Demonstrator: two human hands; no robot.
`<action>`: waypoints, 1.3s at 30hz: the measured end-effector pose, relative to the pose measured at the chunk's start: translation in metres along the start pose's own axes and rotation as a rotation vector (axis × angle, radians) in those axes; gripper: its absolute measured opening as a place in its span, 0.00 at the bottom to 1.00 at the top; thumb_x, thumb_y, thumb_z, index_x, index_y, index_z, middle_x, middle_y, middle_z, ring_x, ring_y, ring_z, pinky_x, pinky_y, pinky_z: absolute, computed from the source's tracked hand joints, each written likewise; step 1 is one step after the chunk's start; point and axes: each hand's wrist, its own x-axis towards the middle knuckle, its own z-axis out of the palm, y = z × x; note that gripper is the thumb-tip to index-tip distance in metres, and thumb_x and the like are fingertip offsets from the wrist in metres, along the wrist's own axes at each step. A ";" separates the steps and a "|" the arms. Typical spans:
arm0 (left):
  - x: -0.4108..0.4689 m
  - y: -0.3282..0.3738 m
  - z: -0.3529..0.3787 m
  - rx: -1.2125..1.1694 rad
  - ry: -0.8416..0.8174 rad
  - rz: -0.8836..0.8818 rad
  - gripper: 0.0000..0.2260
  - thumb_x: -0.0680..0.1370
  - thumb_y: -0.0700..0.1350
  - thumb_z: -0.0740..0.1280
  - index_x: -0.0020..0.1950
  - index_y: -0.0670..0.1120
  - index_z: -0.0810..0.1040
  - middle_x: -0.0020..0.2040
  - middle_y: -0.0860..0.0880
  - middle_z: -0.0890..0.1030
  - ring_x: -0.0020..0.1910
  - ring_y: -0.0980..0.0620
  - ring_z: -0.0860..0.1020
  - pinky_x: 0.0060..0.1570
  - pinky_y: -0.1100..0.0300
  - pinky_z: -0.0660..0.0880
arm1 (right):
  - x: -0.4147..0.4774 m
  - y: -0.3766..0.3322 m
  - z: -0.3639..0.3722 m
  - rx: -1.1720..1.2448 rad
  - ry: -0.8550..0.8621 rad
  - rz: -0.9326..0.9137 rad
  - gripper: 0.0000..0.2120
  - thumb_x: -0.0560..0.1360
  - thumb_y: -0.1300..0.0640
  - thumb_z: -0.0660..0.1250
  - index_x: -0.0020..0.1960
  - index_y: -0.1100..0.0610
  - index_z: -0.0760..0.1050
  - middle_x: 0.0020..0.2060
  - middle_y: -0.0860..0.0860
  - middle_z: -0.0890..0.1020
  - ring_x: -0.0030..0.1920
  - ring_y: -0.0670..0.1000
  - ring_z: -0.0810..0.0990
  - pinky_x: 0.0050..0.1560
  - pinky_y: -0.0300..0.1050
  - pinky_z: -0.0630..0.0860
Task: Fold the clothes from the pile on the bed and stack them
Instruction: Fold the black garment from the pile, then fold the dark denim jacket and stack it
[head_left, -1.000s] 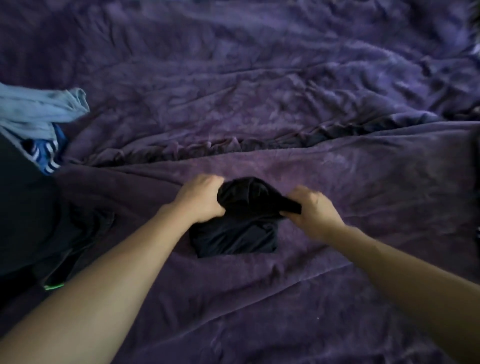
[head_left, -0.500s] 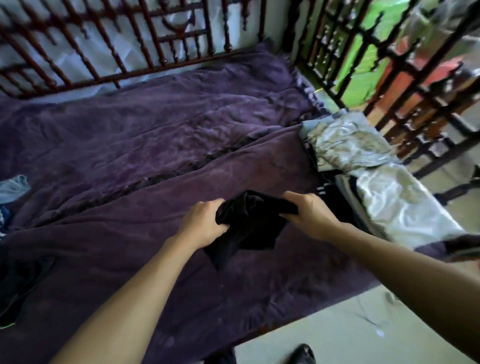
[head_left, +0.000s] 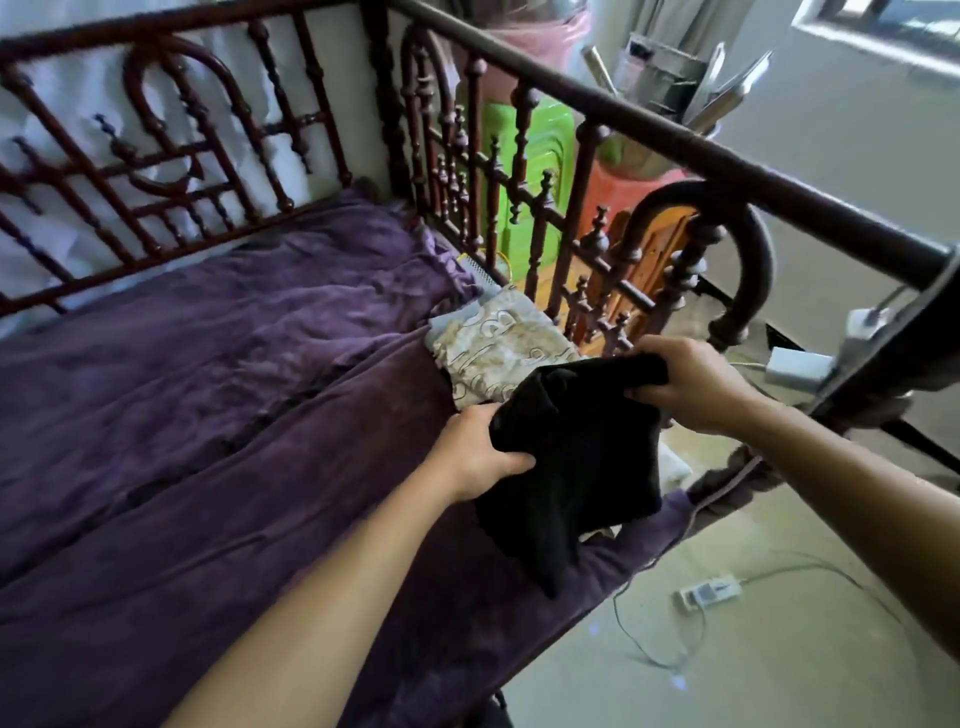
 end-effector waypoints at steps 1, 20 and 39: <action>0.014 0.003 0.008 -0.058 -0.037 -0.002 0.18 0.65 0.46 0.78 0.50 0.55 0.77 0.47 0.59 0.81 0.51 0.57 0.79 0.50 0.65 0.72 | 0.007 0.011 -0.007 -0.030 -0.017 0.028 0.11 0.68 0.57 0.75 0.47 0.50 0.76 0.37 0.46 0.79 0.39 0.50 0.78 0.40 0.48 0.76; 0.181 -0.127 0.102 0.381 0.038 -0.321 0.25 0.77 0.51 0.67 0.72 0.54 0.63 0.70 0.48 0.69 0.66 0.46 0.72 0.53 0.52 0.74 | 0.168 0.144 0.174 -0.426 -0.236 0.263 0.17 0.76 0.54 0.62 0.63 0.52 0.65 0.51 0.54 0.79 0.50 0.59 0.80 0.38 0.46 0.68; -0.118 -0.077 -0.023 0.566 0.499 -0.704 0.10 0.77 0.50 0.64 0.56 0.50 0.76 0.55 0.49 0.80 0.55 0.45 0.78 0.49 0.55 0.73 | 0.090 -0.128 0.149 -0.402 -0.298 -0.629 0.14 0.75 0.50 0.61 0.60 0.51 0.74 0.56 0.53 0.78 0.57 0.58 0.78 0.47 0.49 0.70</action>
